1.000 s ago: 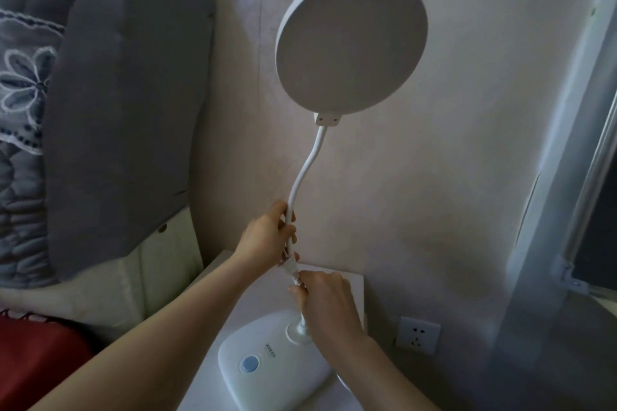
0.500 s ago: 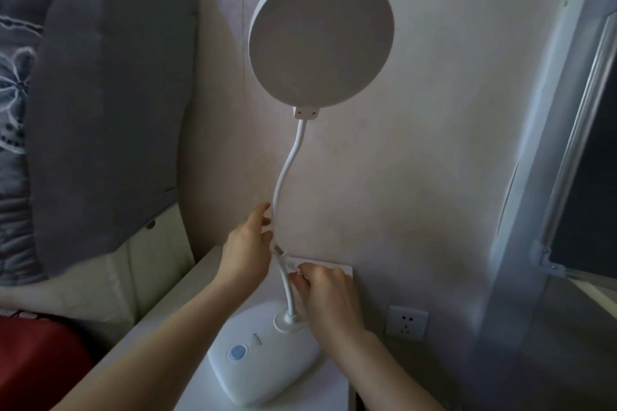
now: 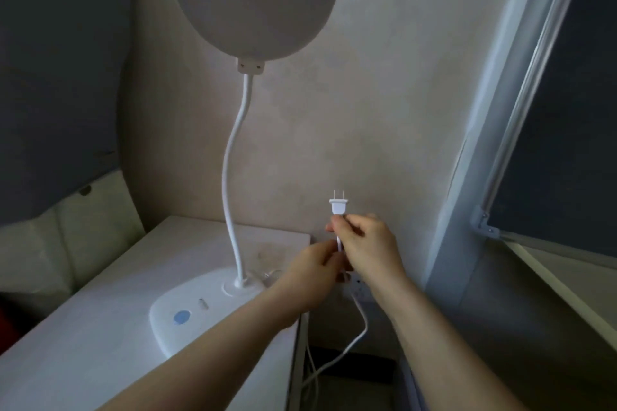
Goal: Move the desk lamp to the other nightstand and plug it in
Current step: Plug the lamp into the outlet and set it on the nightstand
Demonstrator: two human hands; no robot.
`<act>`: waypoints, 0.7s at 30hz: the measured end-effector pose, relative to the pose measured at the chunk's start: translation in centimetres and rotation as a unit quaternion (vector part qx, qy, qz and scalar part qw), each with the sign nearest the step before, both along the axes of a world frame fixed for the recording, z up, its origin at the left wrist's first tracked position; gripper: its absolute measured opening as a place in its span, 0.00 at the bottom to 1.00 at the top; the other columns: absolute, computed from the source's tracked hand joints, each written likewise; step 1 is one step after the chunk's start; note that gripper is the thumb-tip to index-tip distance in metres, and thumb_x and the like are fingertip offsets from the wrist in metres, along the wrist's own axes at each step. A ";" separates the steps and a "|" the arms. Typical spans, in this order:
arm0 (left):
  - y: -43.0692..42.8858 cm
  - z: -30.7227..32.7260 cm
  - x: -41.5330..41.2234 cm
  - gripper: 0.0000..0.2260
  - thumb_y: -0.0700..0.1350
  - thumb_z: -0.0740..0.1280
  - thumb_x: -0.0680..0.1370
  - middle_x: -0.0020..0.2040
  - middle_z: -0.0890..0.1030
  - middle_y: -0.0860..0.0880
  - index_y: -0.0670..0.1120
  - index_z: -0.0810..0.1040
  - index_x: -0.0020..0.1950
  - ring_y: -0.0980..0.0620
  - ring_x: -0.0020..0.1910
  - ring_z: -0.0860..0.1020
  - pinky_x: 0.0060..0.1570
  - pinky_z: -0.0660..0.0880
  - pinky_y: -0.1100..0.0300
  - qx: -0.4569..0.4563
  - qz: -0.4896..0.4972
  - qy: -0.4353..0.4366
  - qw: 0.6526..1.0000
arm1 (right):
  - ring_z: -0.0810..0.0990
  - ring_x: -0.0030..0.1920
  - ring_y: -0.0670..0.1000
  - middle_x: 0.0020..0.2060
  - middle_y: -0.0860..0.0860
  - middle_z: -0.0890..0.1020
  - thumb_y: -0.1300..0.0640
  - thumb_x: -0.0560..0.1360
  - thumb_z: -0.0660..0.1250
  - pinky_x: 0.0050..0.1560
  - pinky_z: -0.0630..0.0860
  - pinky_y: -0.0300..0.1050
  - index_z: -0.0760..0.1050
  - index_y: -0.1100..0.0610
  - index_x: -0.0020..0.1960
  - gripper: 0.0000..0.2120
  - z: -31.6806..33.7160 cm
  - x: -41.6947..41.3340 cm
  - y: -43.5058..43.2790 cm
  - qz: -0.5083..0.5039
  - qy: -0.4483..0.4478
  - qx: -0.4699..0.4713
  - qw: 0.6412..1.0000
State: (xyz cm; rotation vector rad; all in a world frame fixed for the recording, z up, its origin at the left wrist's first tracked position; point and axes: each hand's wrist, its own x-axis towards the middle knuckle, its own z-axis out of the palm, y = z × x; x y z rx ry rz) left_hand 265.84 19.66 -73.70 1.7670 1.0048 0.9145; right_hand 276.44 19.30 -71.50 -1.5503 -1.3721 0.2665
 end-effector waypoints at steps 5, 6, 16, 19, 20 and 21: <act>-1.3 -1.0 5.3 0.10 0.36 0.57 0.81 0.36 0.81 0.44 0.41 0.78 0.51 0.46 0.35 0.84 0.45 0.83 0.49 -0.050 0.004 -0.011 0.999 | 0.79 0.37 0.54 0.31 0.51 0.82 0.48 0.74 0.67 0.40 0.75 0.47 0.80 0.52 0.33 0.14 -0.3 5.1 -0.8 -0.039 0.016 -0.117 0.992; -1.6 -1.4 6.2 0.10 0.36 0.57 0.81 0.37 0.81 0.44 0.41 0.78 0.54 0.45 0.35 0.84 0.44 0.83 0.49 -0.051 0.014 0.005 0.999 | 0.77 0.34 0.54 0.28 0.50 0.80 0.47 0.72 0.68 0.35 0.72 0.45 0.79 0.54 0.30 0.16 -0.5 6.0 -1.0 -0.073 -0.013 -0.128 0.989; -3.5 -5.7 11.4 0.21 0.36 0.64 0.77 0.46 0.83 0.49 0.48 0.69 0.69 0.51 0.43 0.83 0.47 0.81 0.54 0.137 0.069 0.195 0.969 | 0.81 0.45 0.60 0.41 0.55 0.84 0.46 0.70 0.71 0.38 0.72 0.42 0.81 0.55 0.42 0.12 -4.1 9.5 -0.8 -0.242 -0.073 -0.134 0.958; -3.7 -6.3 11.6 0.20 0.38 0.64 0.78 0.51 0.82 0.49 0.47 0.68 0.69 0.52 0.47 0.81 0.51 0.79 0.57 0.149 0.057 0.236 0.958 | 0.81 0.44 0.58 0.40 0.54 0.85 0.49 0.72 0.71 0.39 0.73 0.40 0.82 0.55 0.41 0.10 -5.2 9.9 -0.6 -0.225 -0.059 -0.126 0.964; -3.7 -6.4 11.7 0.19 0.38 0.63 0.78 0.53 0.81 0.48 0.46 0.68 0.70 0.51 0.49 0.80 0.52 0.78 0.59 0.152 0.055 0.254 0.954 | 0.81 0.44 0.58 0.40 0.54 0.85 0.49 0.72 0.71 0.39 0.72 0.40 0.82 0.56 0.41 0.10 -5.8 10.0 -0.4 -0.220 -0.054 -0.120 0.967; -3.6 -6.6 11.7 0.19 0.39 0.62 0.79 0.55 0.80 0.47 0.46 0.68 0.70 0.50 0.51 0.80 0.52 0.77 0.59 0.152 0.051 0.272 0.949 | 0.81 0.44 0.58 0.40 0.54 0.85 0.50 0.72 0.71 0.39 0.71 0.39 0.82 0.56 0.41 0.10 -6.2 10.1 -0.3 -0.217 -0.051 -0.117 0.968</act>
